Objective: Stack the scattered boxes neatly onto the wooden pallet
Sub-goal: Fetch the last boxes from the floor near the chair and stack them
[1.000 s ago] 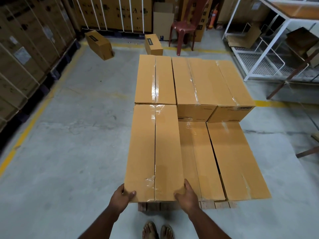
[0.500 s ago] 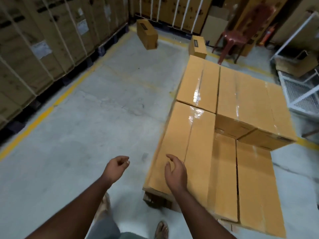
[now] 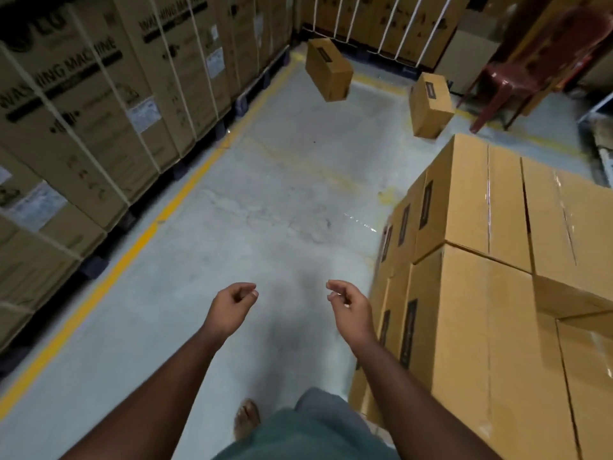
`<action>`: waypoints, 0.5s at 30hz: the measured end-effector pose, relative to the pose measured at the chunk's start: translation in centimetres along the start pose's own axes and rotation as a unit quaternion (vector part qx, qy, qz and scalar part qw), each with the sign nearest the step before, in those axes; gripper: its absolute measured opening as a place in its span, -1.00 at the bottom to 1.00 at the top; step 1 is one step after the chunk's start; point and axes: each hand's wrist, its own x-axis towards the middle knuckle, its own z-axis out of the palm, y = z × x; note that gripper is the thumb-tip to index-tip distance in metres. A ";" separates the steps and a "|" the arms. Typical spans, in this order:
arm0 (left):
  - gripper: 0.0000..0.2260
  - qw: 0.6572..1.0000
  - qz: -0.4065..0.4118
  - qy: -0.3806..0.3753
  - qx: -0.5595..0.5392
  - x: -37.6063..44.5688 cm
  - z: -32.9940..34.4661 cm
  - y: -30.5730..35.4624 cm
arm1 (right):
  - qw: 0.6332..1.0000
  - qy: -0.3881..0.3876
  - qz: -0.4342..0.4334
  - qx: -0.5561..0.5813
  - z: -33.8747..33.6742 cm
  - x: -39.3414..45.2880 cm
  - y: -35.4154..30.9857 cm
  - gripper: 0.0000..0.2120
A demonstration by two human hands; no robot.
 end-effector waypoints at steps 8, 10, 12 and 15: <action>-0.80 0.998 0.032 -0.047 0.008 17.7 0.1 9.4 | 0.997 0.040 0.058 0.034 3.7 16.0 -4.8 -0.75; -0.79 0.998 0.040 -0.054 0.013 23.5 0.6 12.7 | 0.996 0.045 0.061 0.044 4.8 22.2 -6.3 -0.76; -0.79 0.998 0.041 -0.052 0.013 29.2 0.8 16.3 | 0.995 0.044 0.068 0.055 5.5 28.9 -8.3 -0.77; -0.81 0.999 0.029 -0.037 -0.001 36.9 0.9 22.3 | 0.996 0.022 0.067 0.048 5.7 38.6 -12.7 -0.78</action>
